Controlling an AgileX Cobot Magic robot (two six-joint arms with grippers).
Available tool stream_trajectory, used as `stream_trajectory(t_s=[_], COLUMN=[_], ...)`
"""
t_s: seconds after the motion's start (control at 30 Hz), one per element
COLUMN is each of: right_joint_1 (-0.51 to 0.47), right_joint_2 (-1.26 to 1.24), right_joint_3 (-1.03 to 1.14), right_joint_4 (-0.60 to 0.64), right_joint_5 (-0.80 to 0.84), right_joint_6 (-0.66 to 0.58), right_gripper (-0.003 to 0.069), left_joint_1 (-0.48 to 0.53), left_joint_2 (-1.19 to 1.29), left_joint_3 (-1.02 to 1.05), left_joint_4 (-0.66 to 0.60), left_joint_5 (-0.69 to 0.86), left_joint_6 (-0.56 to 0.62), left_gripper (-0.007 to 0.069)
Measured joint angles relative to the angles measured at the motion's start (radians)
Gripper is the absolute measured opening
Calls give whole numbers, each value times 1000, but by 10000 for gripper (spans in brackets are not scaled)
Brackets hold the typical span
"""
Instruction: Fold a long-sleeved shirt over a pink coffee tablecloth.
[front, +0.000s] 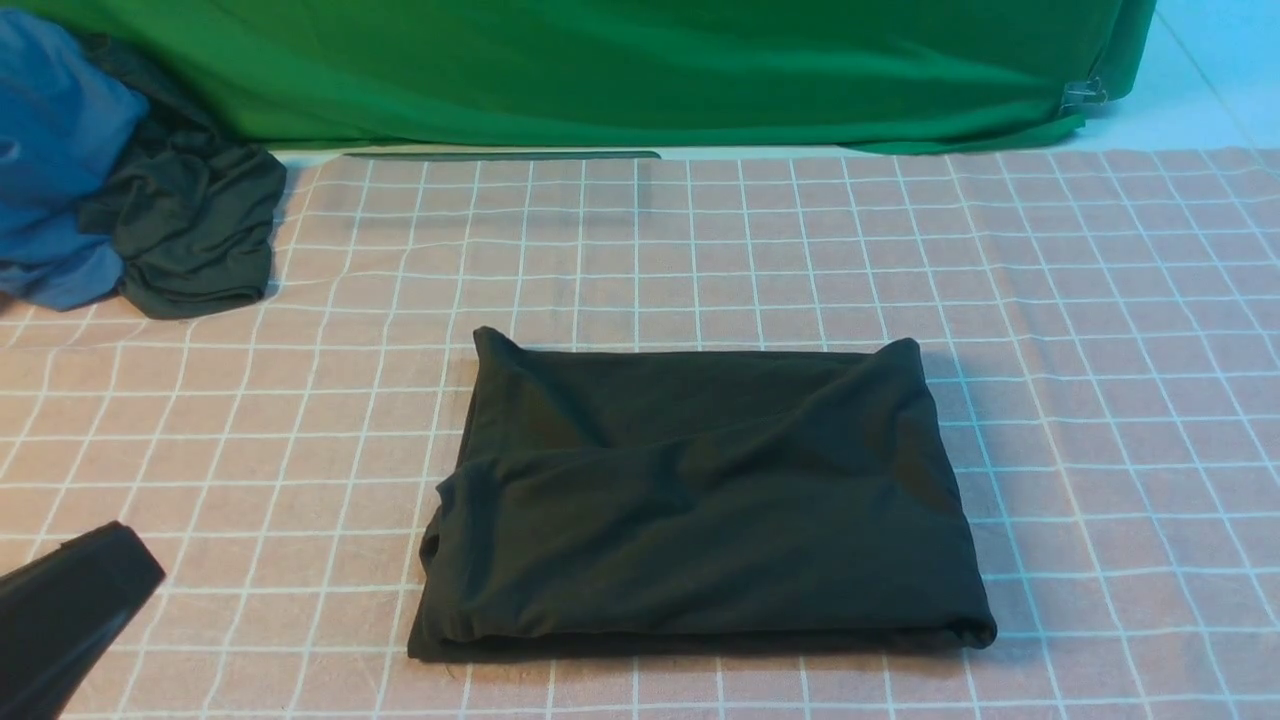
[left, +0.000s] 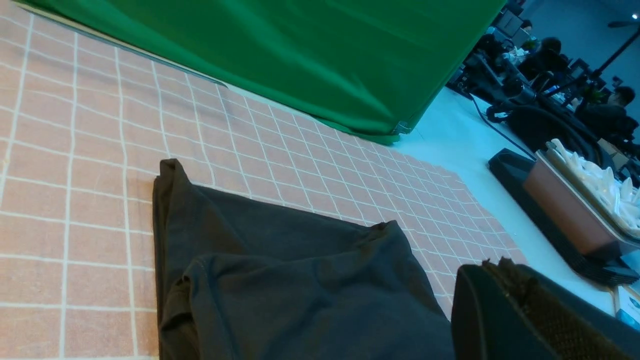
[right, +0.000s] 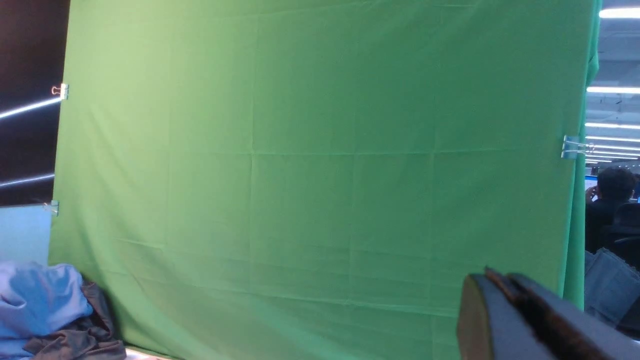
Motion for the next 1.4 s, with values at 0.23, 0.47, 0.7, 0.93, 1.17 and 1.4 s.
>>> stream_trajectory(t_s=[0.23,0.47,0.7,0.93,1.17,1.4], right_joint_1=[0,0,0,0,0,0], right_joint_2=[0,0,0,0,0,0], right_joint_3=[0,0,0,0,0,0], right_joint_4=[0,0,0,0,0,0], right_joint_5=[0,0,0,0,-1,-1], right_joint_6=[0,0,0,0,0,0], right_gripper=[69,82,101,120,130,144], left_joint_1=[0,15,210,299,299,299], left_joint_2=[0,-7,-103,-125,-129,-130], left_joint_3=[0,11,188,420,430,430], left_joint_4=[4,113,177,253,289,298], left_joint_5=[0,-51,-241,-265,-305,-305], left_joint_6=[1,7,8,12,18,20], left_gripper=[14,14,14,14,14,15])
